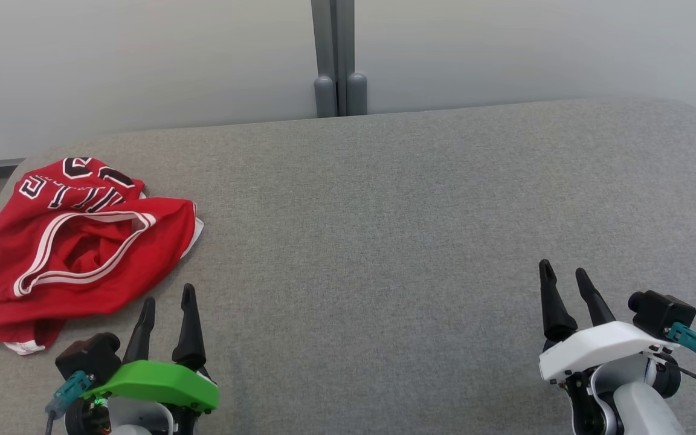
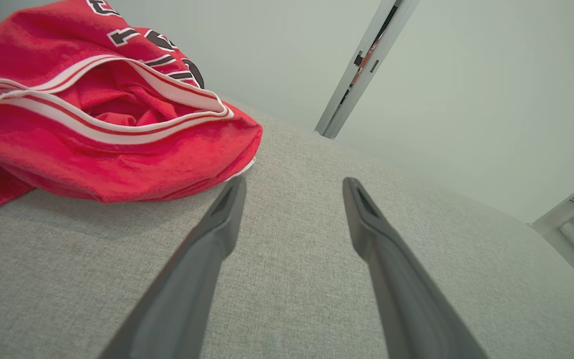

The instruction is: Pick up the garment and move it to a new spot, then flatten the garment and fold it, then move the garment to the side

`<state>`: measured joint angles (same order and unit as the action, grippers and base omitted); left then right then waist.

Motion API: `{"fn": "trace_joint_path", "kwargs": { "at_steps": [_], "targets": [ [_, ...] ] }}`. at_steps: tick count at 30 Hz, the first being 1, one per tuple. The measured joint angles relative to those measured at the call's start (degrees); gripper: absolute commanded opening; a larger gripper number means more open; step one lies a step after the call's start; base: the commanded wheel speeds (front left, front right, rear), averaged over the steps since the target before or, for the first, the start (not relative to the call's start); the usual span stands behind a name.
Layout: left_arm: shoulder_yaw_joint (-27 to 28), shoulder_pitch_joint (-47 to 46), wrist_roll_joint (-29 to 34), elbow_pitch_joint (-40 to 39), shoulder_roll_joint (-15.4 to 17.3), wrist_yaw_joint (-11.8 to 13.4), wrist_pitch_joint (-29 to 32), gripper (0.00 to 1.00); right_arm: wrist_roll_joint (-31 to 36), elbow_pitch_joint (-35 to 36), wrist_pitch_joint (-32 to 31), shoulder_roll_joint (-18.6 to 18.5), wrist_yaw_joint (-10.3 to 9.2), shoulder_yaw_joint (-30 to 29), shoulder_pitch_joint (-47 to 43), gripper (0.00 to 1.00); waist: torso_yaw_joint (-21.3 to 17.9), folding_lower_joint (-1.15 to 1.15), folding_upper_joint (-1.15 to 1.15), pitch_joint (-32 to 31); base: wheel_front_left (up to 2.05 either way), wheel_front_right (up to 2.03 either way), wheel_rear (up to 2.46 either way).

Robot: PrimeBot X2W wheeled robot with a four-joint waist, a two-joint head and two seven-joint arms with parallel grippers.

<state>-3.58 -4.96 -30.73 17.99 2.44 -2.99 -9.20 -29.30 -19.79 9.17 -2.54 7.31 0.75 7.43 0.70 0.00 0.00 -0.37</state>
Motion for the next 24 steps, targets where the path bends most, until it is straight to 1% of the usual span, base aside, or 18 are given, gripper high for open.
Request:
{"fn": "trace_joint_path", "kwargs": {
  "at_steps": [10,24],
  "targets": [
    [-0.87,0.00,5.53,0.40,0.03,0.47,-1.33,1.00,4.58,-0.47,1.32,-0.04,0.07,1.09,0.26,1.00,0.07,0.00,0.00,-0.03,0.00,0.00,0.00],
    [-1.63,-0.10,11.40,0.31,0.10,0.57,-3.05,1.00,11.63,-1.69,3.05,-0.11,0.08,1.83,0.94,1.00,0.16,0.00,0.00,0.08,0.00,0.00,0.00]
  ]
}}
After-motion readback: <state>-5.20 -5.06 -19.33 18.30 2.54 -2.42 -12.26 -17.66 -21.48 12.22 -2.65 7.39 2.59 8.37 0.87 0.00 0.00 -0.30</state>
